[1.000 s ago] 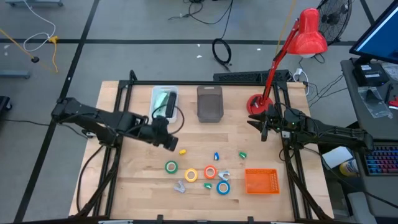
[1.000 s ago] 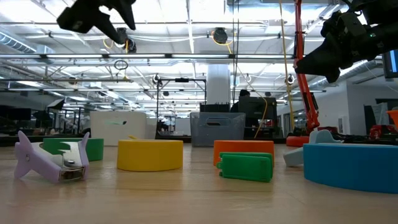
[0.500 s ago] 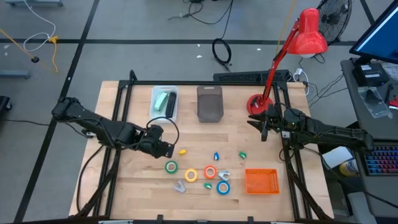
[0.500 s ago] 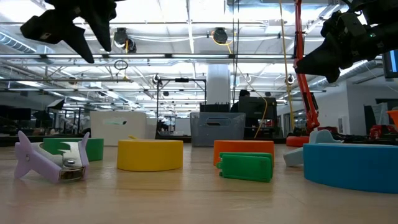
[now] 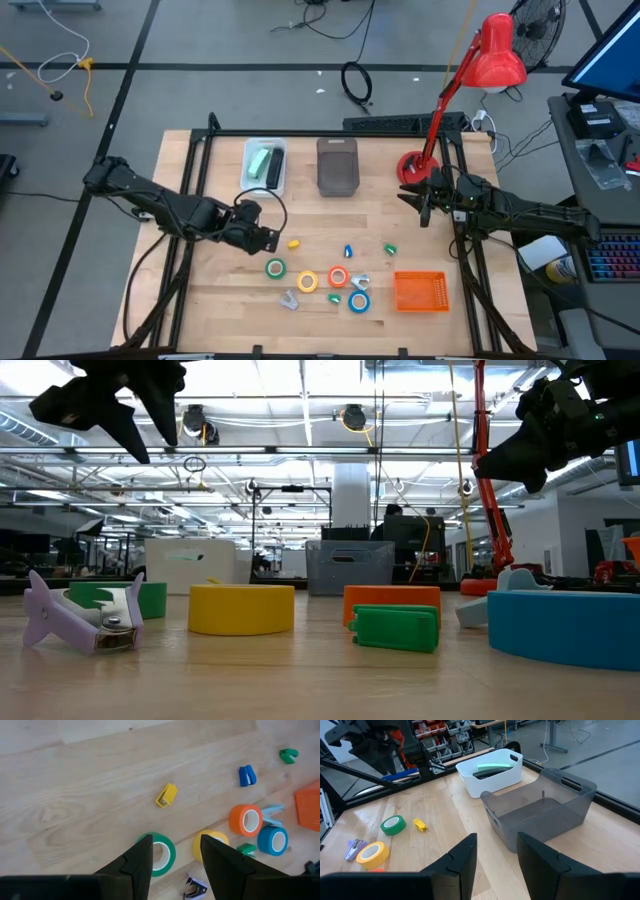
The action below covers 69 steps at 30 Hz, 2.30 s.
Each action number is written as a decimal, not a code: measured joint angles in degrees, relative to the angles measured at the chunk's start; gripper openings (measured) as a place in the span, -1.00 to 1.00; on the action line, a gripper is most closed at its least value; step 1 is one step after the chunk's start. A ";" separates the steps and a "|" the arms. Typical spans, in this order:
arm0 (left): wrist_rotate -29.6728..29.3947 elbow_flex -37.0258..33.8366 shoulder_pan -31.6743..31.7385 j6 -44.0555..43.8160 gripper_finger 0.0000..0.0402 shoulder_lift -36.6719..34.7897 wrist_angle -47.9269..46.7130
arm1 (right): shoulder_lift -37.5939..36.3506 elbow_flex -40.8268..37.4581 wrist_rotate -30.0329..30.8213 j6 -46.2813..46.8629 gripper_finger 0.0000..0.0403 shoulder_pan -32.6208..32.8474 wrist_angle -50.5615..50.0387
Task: Pick and place Stapler, Stapler remover, tape
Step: Put the green tape into the black bin
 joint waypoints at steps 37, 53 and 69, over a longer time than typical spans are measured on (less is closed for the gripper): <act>15.83 0.01 2.88 16.83 -0.18 11.21 10.06 | -0.02 0.00 0.00 -0.26 -0.36 0.01 -0.74; 19.63 0.02 2.88 19.18 -0.18 11.23 9.97 | -0.02 0.00 0.00 -0.26 -0.36 0.02 -1.73; 15.46 0.00 1.77 24.65 -0.18 11.23 2.29 | -0.02 0.00 0.00 0.42 -0.36 0.02 -1.64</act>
